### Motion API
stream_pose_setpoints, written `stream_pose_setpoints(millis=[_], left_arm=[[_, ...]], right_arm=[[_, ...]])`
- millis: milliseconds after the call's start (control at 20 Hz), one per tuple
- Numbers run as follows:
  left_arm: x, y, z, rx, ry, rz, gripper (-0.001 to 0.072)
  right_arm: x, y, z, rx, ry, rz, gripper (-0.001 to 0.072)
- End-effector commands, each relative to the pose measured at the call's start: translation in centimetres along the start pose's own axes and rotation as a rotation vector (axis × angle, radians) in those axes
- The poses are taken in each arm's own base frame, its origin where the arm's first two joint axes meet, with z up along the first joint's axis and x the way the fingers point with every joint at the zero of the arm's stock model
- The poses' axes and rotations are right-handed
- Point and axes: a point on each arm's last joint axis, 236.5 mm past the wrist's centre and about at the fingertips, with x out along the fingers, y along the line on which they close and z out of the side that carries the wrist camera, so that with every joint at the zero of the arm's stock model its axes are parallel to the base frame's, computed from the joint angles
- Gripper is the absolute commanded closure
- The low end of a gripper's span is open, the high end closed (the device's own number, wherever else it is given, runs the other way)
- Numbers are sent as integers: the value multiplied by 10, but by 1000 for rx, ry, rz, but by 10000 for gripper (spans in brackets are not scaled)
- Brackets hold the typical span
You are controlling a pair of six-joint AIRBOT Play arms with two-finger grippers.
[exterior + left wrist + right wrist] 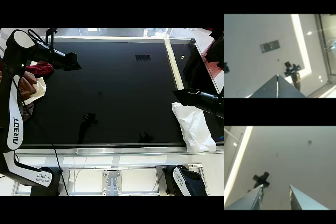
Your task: Fold the shirts.
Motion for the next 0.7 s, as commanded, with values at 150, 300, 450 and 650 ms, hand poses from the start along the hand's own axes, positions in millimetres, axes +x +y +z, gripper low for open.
stream_pose_setpoints(millis=[150,300,450,650], left_arm=[[-28,133,31,121,-96,506,562],[-119,243,31,-89,-201,932,116],[-194,318,7,-404,-351,1059,117],[-245,397,-54,-918,-534,1030,117]], right_arm=[[-1,-8,21,4,-90,-35,349],[-2,-12,23,1,-97,-50,350],[-2,-15,28,2,-120,-60,350],[-3,-16,33,3,-141,-68,349]])
